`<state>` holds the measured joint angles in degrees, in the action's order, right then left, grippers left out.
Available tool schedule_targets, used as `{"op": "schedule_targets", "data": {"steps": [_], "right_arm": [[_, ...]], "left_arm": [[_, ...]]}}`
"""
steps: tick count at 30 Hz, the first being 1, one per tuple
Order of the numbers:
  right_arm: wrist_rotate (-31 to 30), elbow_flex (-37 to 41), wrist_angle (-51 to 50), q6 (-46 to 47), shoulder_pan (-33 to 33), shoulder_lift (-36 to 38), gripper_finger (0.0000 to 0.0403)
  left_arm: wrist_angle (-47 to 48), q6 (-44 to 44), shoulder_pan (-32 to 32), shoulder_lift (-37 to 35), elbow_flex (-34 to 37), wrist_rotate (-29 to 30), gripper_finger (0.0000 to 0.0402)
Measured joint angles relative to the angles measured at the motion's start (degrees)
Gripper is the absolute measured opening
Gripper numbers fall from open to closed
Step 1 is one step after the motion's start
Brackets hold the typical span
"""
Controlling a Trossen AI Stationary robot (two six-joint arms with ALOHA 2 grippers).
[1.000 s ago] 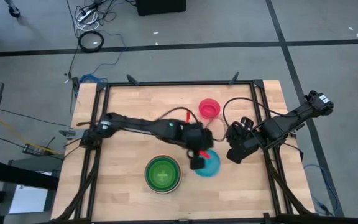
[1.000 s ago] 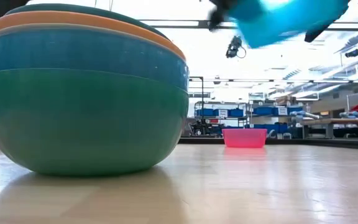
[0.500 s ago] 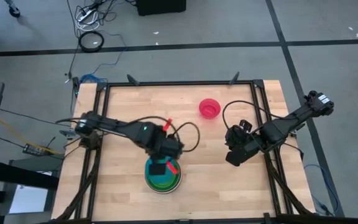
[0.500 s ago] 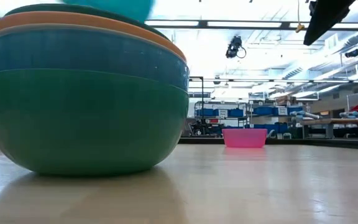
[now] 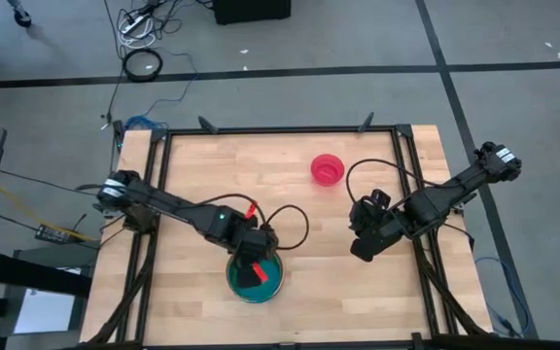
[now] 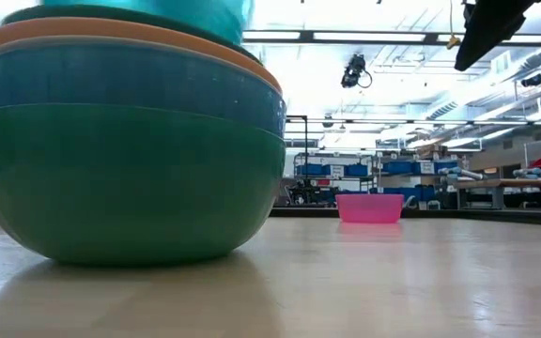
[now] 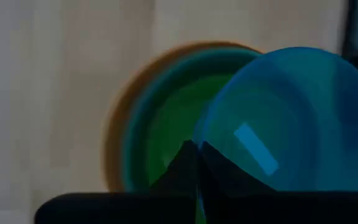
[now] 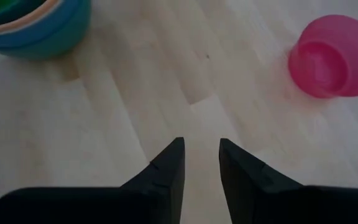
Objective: Nest bowls inside each other
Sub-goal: Stack the blue bowl on top of the green bowl, then stack the red bowl on top of the blue bowl
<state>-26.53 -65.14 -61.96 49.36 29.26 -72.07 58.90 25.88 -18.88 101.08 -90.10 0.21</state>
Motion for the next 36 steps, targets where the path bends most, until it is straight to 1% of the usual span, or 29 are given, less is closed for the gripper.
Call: {"op": "schedule_targets", "data": {"steps": [5,9,12,26,36], "right_arm": [[0.2,0.0,0.4,-0.3,0.0,0.0,0.0086],[0.2,0.0,0.4,-0.4,0.0,0.0,0.0086],[0.2,0.0,0.4,-0.4,0.0,0.0,0.0086],[0.2,0.0,0.4,-0.4,-0.3,0.0,0.0086],[0.2,0.0,0.4,-0.5,-0.5,0.0,0.0086]], "left_arm": [[-0.1,1.4,0.8,0.0,1.0,3.9,0.0037],[1.0,1.5,0.9,0.1,1.1,4.1,0.0062],[1.5,2.6,0.9,0.1,1.1,4.0,0.0071],[5.6,4.6,0.8,-0.7,0.6,0.5,0.0074],[6.0,3.9,0.8,-1.5,-4.6,0.7,0.0074]]}}
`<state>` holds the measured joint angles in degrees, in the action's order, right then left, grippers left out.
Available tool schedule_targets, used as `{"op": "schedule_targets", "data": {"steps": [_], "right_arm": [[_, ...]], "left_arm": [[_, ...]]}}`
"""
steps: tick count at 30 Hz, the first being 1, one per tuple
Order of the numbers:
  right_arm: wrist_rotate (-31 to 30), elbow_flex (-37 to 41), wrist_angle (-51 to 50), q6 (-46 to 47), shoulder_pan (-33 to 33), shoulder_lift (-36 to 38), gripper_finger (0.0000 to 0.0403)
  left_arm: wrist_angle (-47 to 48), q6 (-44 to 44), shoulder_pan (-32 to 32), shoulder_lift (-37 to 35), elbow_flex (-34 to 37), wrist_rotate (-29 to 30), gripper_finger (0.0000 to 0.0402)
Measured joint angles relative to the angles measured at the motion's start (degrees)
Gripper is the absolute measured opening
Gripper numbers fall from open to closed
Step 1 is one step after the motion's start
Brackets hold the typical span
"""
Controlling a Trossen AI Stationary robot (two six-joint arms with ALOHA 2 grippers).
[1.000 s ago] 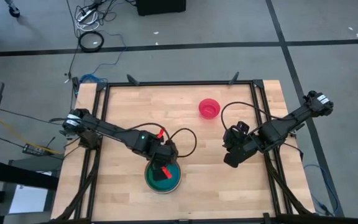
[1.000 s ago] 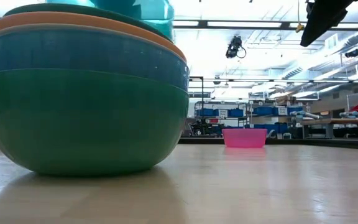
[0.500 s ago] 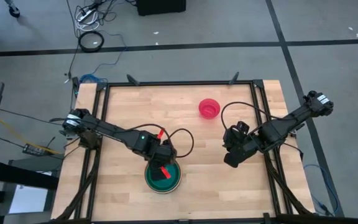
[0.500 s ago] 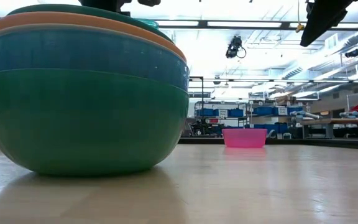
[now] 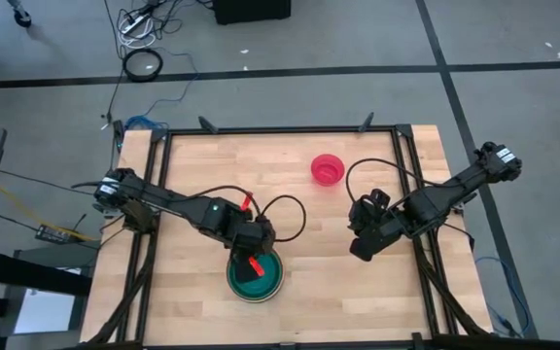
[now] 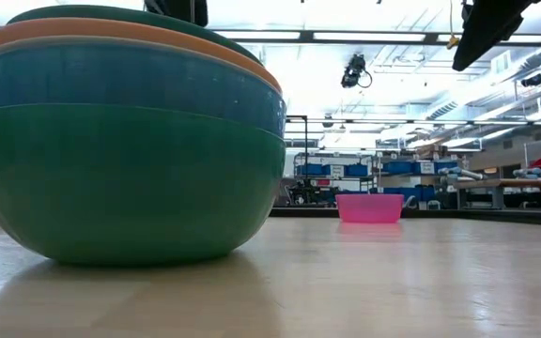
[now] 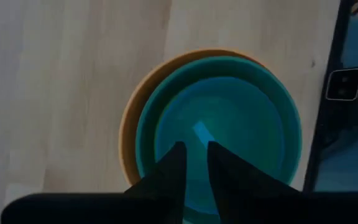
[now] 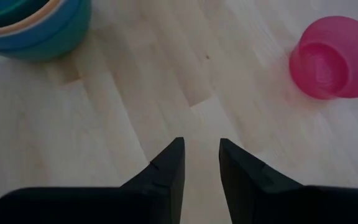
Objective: Nest bowls inside each other
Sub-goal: Stack the red bowl on top of the blue bowl
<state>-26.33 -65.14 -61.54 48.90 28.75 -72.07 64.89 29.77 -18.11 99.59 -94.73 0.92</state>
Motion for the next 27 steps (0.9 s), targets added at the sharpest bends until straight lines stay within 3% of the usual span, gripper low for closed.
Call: {"op": "schedule_targets", "data": {"steps": [6,11,14,18,24,27], "right_arm": [[-2.5,0.0,-0.2,0.2,0.0,0.0,0.0086],[-17.1,0.0,-2.1,-1.0,-2.5,0.0,0.0083],[-18.1,0.0,-0.7,-5.3,-9.6,0.0,0.0082],[-7.6,0.0,8.1,-12.9,-24.0,-2.3,0.0082],[20.0,0.0,20.2,-20.3,-44.5,-10.1,0.0082],[23.2,0.0,21.8,-23.7,-49.4,-15.3,0.0082]], "left_arm": [[-1.2,-1.0,0.0,0.0,0.8,3.8,0.0074],[1.3,-1.2,0.0,-1.3,-0.3,16.3,0.0074],[6.1,-0.8,-0.3,-5.1,-4.1,23.7,0.0074],[8.0,0.1,-1.7,-12.0,-8.4,32.1,0.0074],[4.4,-1.1,-2.9,-19.9,-9.0,37.3,0.0074],[4.8,-1.2,-3.7,-21.0,-8.9,38.0,0.0074]]}}
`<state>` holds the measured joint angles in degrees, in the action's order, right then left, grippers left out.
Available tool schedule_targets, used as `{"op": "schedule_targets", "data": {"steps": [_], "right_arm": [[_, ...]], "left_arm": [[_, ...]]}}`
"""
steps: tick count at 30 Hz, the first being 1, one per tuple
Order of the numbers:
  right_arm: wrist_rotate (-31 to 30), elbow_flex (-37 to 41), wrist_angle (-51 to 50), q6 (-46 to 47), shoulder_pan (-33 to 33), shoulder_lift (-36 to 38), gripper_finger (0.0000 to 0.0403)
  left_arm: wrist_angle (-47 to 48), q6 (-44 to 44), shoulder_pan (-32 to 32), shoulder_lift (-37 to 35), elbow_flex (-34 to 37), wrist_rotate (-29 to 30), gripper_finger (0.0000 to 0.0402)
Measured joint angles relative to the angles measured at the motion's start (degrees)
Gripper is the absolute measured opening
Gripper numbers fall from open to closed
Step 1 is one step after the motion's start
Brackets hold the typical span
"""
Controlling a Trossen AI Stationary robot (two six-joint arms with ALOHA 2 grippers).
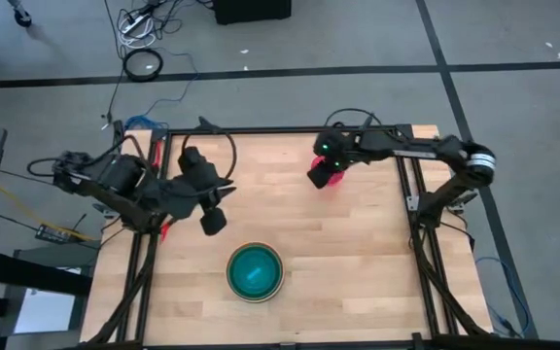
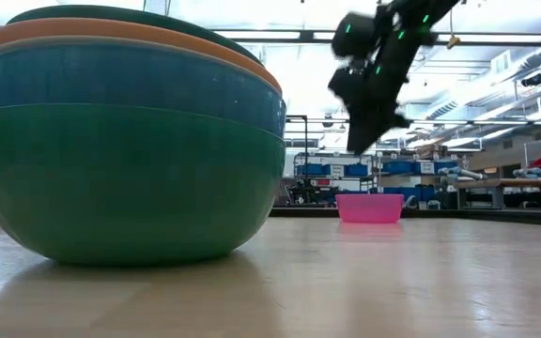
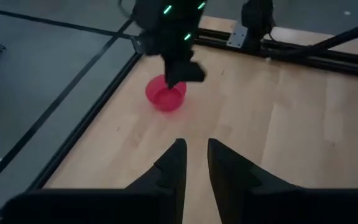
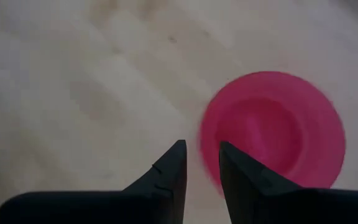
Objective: Nest bowls inside each other
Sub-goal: Stack the red bowl on top of the blue bowl
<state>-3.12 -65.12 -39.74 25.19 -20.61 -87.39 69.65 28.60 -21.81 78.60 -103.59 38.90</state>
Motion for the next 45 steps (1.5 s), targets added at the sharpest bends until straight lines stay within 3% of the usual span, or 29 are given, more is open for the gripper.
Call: {"op": "schedule_targets", "data": {"steps": [10,24,26,29,33,36,42,45], "right_arm": [[0.8,0.0,6.8,-3.7,-0.8,-8.6,0.0082],[-4.8,0.0,6.8,-3.3,-0.7,-17.6,0.0080],[-4.6,0.0,7.0,-4.0,-0.7,-19.3,0.0069],[-4.6,-0.1,8.1,-7.2,-0.4,-19.9,0.0022],[-6.5,-0.3,8.4,-10.6,3.3,-14.9,0.0004],[-1.3,-2.3,12.9,-14.5,9.3,-7.0,0.0001],[20.9,-2.5,32.4,-13.6,24.8,4.0,0.0001],[23.8,-2.5,41.0,-11.9,32.5,4.6,0.0000]], "left_arm": [[2.2,0.5,-0.5,0.0,1.6,0.2,0.0074],[2.2,0.6,-0.5,0.1,2.7,0.3,0.0074],[2.2,0.6,-0.5,0.1,2.7,0.3,0.0074],[2.2,0.6,-0.5,0.1,2.7,0.3,0.0074],[2.4,0.5,-0.5,0.1,2.7,0.3,0.0074],[3.0,0.6,-0.5,0.1,2.7,0.5,0.0074],[4.7,0.8,-0.4,0.1,2.7,1.7,0.0074],[4.3,0.8,-0.4,0.1,2.7,3.2,0.0074]]}}
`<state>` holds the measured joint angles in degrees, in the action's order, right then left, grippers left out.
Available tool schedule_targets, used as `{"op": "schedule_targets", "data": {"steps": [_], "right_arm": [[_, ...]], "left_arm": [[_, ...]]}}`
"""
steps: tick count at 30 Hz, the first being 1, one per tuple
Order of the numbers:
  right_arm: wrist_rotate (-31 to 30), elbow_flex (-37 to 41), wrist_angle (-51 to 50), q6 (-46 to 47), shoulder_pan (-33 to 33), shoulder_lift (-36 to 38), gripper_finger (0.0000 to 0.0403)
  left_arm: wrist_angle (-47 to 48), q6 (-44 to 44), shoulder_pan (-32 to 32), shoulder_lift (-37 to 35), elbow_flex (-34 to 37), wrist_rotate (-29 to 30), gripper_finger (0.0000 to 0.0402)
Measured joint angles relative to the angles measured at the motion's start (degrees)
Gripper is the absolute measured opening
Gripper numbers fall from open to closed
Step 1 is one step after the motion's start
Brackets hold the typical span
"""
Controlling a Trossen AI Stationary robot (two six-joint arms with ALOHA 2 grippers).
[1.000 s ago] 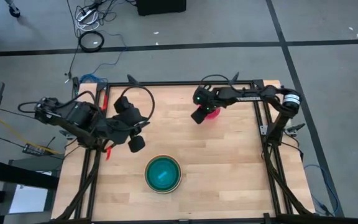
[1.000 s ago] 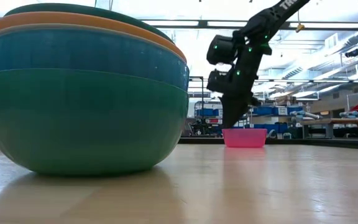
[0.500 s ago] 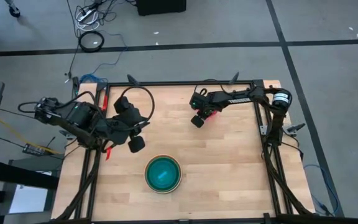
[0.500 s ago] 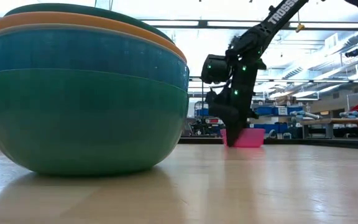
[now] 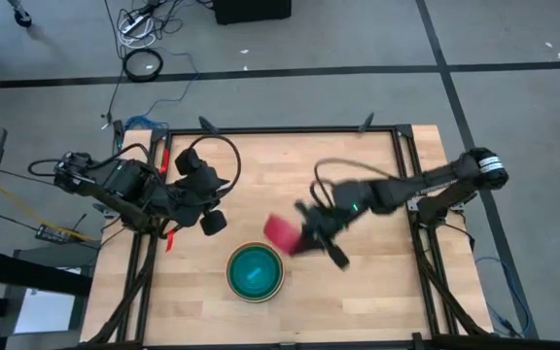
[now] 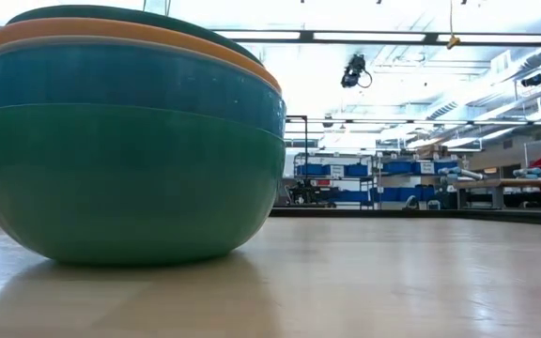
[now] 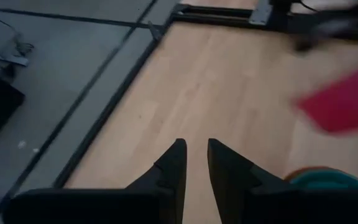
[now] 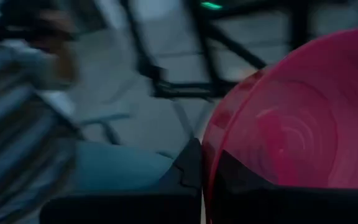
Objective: Nest bowls inside each other
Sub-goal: Stack the red bowl on top of the blue bowl
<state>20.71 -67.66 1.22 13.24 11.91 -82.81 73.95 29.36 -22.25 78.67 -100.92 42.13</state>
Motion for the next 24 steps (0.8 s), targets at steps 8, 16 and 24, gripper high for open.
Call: {"op": "schedule_targets", "data": {"steps": [8,16,24], "right_arm": [[-0.8,0.1,7.7,4.4,5.6,-7.3,0.0000],[0.6,-3.5,9.2,6.4,1.8,-17.7,0.0000],[3.1,-6.5,7.3,6.2,1.0,-25.0,0.0000]], "left_arm": [[-0.4,0.8,0.0,0.0,0.0,7.8,0.0074],[-0.3,0.9,0.0,0.0,0.0,11.1,0.0074],[0.3,0.9,0.0,0.0,0.0,11.2,0.0074]]}}
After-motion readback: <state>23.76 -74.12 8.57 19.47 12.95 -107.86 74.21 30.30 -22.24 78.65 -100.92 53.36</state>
